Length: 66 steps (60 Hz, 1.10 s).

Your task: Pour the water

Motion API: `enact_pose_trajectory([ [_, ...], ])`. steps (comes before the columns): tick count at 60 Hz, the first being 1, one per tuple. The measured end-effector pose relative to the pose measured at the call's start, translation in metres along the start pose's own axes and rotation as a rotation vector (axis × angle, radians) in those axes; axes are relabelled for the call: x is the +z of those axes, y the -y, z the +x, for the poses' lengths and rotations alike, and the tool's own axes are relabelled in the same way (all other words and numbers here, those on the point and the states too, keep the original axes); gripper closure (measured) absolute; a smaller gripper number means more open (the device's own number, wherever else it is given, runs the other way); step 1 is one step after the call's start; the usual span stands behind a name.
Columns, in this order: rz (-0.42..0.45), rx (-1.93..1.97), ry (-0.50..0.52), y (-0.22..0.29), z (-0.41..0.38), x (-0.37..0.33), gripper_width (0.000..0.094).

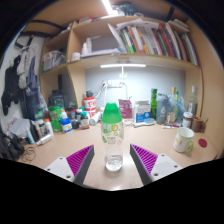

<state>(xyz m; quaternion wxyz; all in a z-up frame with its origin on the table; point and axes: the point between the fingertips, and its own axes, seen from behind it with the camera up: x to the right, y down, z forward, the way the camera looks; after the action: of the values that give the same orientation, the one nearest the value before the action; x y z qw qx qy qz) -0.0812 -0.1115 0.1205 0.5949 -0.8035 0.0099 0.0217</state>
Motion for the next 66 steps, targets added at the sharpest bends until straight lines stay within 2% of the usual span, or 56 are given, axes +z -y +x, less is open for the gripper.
enact_pose_trajectory([
  [8,-0.001,-0.027,-0.041,-0.017,0.007,0.078,0.0110],
  [13,0.037,-0.042,-0.053,-0.015,0.006,0.108,0.0132],
  [17,0.038,-0.063,-0.063,-0.017,0.007,0.121,0.0439],
  [25,0.063,-0.077,-0.136,-0.012,0.020,0.125,0.0520],
  [29,0.047,-0.086,-0.119,-0.012,0.017,0.128,0.0573],
  [37,-0.007,-0.017,-0.079,-0.011,0.025,0.133,0.0591],
  [45,0.031,0.224,-0.035,0.050,0.054,0.123,0.0591],
  [54,0.059,0.798,0.013,0.107,0.124,0.115,0.0594],
  [62,0.038,1.348,0.068,0.110,0.166,0.110,0.0594],
  [66,0.024,1.611,0.149,0.107,0.181,0.117,0.0595],
])
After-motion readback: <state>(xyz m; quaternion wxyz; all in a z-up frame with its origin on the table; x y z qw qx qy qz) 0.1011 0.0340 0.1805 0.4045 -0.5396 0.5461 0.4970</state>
